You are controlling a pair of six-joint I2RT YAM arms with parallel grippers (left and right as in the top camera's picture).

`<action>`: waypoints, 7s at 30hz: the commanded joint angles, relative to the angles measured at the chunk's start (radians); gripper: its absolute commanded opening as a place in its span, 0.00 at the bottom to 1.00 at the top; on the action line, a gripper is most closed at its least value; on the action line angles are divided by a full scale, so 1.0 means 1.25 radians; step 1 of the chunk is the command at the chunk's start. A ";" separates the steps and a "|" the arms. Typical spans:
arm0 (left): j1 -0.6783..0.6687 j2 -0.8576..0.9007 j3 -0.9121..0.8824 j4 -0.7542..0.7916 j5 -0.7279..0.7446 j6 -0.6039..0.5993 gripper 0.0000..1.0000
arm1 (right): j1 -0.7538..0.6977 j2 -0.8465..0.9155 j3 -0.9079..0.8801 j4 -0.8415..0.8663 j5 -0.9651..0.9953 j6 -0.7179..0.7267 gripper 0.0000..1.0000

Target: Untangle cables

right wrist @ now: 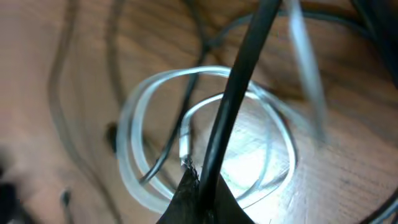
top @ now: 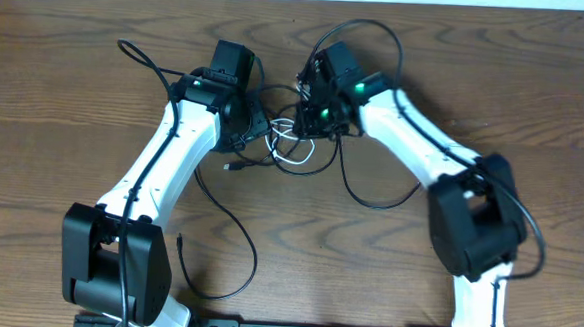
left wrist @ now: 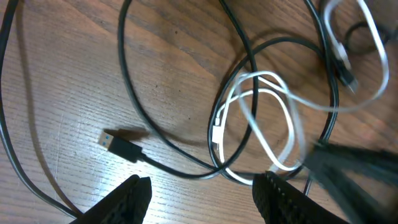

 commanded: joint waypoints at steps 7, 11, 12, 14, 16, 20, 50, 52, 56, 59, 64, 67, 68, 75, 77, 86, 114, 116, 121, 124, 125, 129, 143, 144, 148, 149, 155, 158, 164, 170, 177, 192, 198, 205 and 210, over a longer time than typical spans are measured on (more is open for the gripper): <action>0.002 -0.001 0.001 0.027 -0.007 0.008 0.59 | -0.038 -0.285 0.004 -0.021 -0.097 -0.195 0.01; 0.017 -0.001 0.001 0.047 0.085 0.032 0.59 | -0.052 -0.367 0.004 -0.007 -0.088 -0.208 0.01; 0.025 -0.001 0.001 0.058 0.134 0.051 0.59 | -0.059 -0.381 0.004 -0.003 -0.088 -0.206 0.01; 0.045 -0.001 0.001 0.084 0.241 0.093 0.59 | -0.078 -0.415 0.004 0.011 -0.093 -0.205 0.01; 0.070 -0.001 0.001 0.111 0.341 0.117 0.59 | -0.096 -0.442 0.004 0.032 -0.105 -0.215 0.01; 0.109 -0.001 0.001 0.127 0.397 0.128 0.59 | -0.130 -0.479 0.004 0.081 -0.166 -0.262 0.01; 0.126 -0.001 0.001 0.064 0.298 0.128 0.59 | -0.361 -0.497 0.004 0.491 -0.112 0.082 0.01; 0.126 0.000 0.001 0.063 0.298 0.128 0.59 | -0.369 -0.495 0.004 0.384 -0.099 0.073 0.01; 0.126 -0.001 0.001 0.063 0.298 0.128 0.59 | -0.374 -0.477 0.003 0.145 -0.076 -0.024 0.01; 0.126 -0.001 0.001 0.063 0.298 0.128 0.59 | -0.358 -0.436 0.002 0.029 -0.348 -0.332 0.01; 0.126 0.000 0.001 0.063 0.298 0.128 0.59 | -0.349 -0.379 0.002 0.023 -0.260 -0.347 0.01; 0.126 0.000 0.001 0.063 0.298 0.128 0.59 | -0.347 -0.321 0.002 0.102 -0.101 -0.175 0.01; 0.126 -0.001 0.001 0.063 0.298 0.128 0.59 | -0.344 -0.306 0.002 0.127 -0.115 -0.178 0.01; 0.125 0.000 0.001 0.060 0.298 0.128 0.59 | -0.340 -0.203 0.002 0.447 -0.406 -0.206 0.01; 0.125 -0.001 0.001 0.060 0.298 0.128 0.59 | -0.349 -0.201 0.002 0.554 -0.423 -0.120 0.01; 0.125 -0.001 0.001 0.054 0.298 0.128 0.59 | -0.445 -0.316 0.003 1.024 -0.453 0.313 0.01; 0.125 -0.001 0.001 0.054 0.298 0.134 0.59 | -0.783 -0.461 0.003 -0.003 -0.170 -0.046 0.01; 0.125 0.000 0.001 0.055 0.298 0.134 0.59 | -0.784 -0.433 0.003 -0.051 -0.024 -0.047 0.01; 0.125 -0.001 0.001 0.054 0.298 0.134 0.59 | -0.784 -0.334 0.002 -0.103 0.275 -0.078 0.01; 0.125 -0.001 0.001 0.054 0.298 0.134 0.59 | -0.786 -0.274 0.002 -0.103 0.339 -0.081 0.01; 0.125 0.000 0.001 0.054 0.298 0.134 0.59 | -0.787 -0.258 0.002 -0.103 0.359 -0.082 0.01; 0.125 0.000 0.001 0.054 0.298 0.134 0.59 | -0.792 -0.185 0.002 -0.101 0.397 -0.087 0.01; 0.125 0.000 0.001 0.054 0.280 0.133 0.60 | -0.790 -0.082 0.045 -0.032 0.336 -0.188 0.70; 0.125 0.000 0.001 0.054 0.280 0.133 0.60 | -0.787 -0.092 0.059 -0.032 0.313 -0.205 0.70; 0.125 0.000 0.001 0.054 0.280 0.133 0.60 | -0.772 -0.142 0.091 -0.034 0.187 -0.268 0.73; 0.125 0.000 0.001 0.054 0.280 0.133 0.60 | -0.768 -0.154 0.091 -0.031 0.151 -0.278 0.73; 0.125 0.000 0.001 0.054 0.280 0.133 0.60 | -0.737 -0.187 0.091 -0.024 -0.131 -0.283 0.72; 0.125 0.000 0.001 0.054 0.280 0.133 0.60 | -0.703 -0.186 0.091 -0.052 -0.214 -0.283 0.61; 0.125 0.000 0.001 0.054 0.280 0.133 0.60 | -0.597 -0.186 0.090 -0.163 -0.217 -0.283 0.58; 0.125 0.000 0.001 0.054 0.279 0.133 0.60 | -0.453 -0.186 0.090 -0.222 -0.225 -0.274 0.57; 0.125 0.000 0.001 0.054 0.279 0.133 0.60 | -0.274 -0.182 0.089 -0.224 -0.196 -0.217 0.47; 0.125 0.000 0.001 0.042 0.279 0.134 0.60 | -0.007 -0.074 0.085 -0.264 0.310 0.177 0.02; 0.125 0.000 0.001 0.039 0.276 0.134 0.60 | 0.020 0.024 0.085 -0.287 0.310 0.227 0.33; 0.125 0.000 0.001 0.039 0.276 0.134 0.60 | 0.014 0.120 0.085 -0.368 0.310 0.344 0.31; 0.125 0.000 0.001 0.040 0.276 0.134 0.60 | 0.013 0.127 0.087 -0.372 0.310 0.355 0.23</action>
